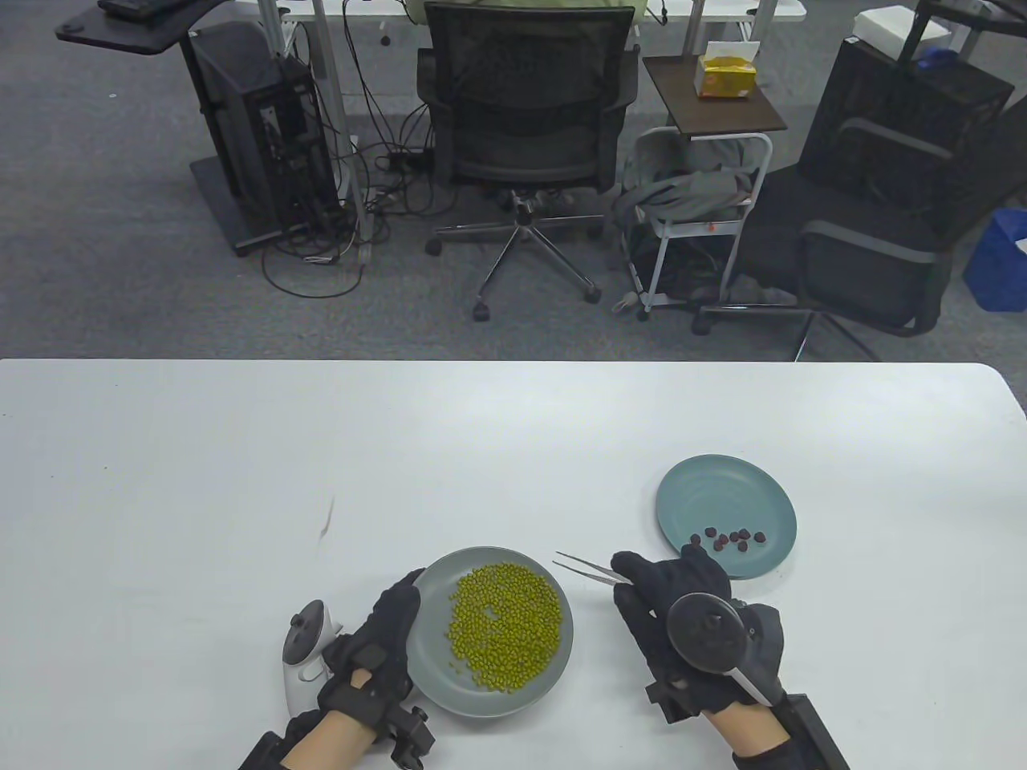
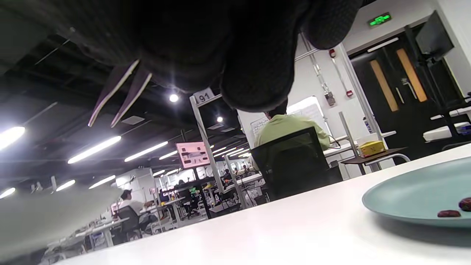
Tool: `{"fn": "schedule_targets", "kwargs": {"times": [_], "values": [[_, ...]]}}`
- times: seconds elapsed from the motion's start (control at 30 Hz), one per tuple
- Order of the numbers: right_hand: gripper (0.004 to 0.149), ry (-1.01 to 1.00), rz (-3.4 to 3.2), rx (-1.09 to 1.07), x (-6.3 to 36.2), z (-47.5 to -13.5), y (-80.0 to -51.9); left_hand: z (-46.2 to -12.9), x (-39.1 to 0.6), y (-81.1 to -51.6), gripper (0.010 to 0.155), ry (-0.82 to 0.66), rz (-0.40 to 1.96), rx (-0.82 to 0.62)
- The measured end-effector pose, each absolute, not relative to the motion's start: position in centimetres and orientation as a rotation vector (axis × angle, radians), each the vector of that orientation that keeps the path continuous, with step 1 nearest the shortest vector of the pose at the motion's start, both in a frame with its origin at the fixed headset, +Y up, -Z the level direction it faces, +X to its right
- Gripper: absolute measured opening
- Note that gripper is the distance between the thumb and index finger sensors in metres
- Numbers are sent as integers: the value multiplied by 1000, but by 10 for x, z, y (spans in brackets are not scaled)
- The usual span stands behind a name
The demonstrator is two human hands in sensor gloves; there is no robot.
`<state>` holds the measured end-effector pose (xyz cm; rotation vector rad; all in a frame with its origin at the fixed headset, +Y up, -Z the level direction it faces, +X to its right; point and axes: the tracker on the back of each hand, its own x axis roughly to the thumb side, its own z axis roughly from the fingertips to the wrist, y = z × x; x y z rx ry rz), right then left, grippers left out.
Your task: Pick cranberries with tweezers into plate
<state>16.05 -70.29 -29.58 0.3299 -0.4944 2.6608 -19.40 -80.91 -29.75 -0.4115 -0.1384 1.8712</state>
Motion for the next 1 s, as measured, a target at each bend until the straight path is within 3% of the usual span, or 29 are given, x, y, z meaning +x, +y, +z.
{"fn": "schedule_targets", "kwargs": {"times": [0.3, 0.43, 0.8, 1.0], "values": [[48, -559, 2633, 343, 165, -294, -698, -298, -196, -808, 61, -103, 1856, -404], [48, -590, 2686, 346, 168, -295, -695, -303, -213, -799, 59, 18, 1662, -325], [48, -580, 2734, 309, 175, -302, -697, -371, -324, -780, 57, 312, 1283, -169], [48, -574, 2750, 309, 175, -303, -698, -378, -360, -785, 57, 428, 1181, -133]]}}
